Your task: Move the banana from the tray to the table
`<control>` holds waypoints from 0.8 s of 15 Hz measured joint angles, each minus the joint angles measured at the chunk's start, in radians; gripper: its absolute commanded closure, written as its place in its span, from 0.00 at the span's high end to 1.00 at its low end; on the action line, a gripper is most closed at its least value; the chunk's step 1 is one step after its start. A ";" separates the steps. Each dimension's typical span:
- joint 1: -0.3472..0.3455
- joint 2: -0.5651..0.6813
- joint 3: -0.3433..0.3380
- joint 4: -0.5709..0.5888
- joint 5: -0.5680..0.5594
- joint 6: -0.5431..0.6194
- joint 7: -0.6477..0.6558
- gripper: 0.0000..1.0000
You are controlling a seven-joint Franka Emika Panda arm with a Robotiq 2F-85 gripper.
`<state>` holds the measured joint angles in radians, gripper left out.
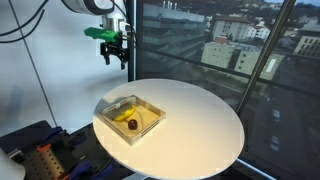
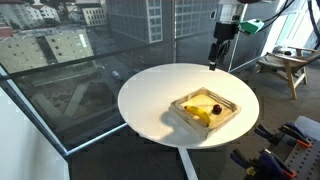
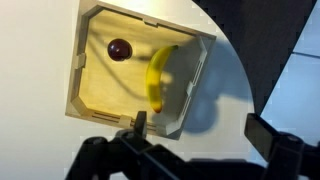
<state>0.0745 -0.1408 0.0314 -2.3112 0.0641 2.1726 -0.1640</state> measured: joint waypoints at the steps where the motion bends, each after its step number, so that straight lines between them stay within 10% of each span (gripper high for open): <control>1: -0.003 0.011 -0.001 0.000 -0.002 0.009 0.001 1.00; 12: -0.023 0.073 -0.001 0.001 -0.076 0.075 0.045 1.00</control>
<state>0.0510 -0.0678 0.0302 -2.3103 -0.0119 2.2473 -0.1191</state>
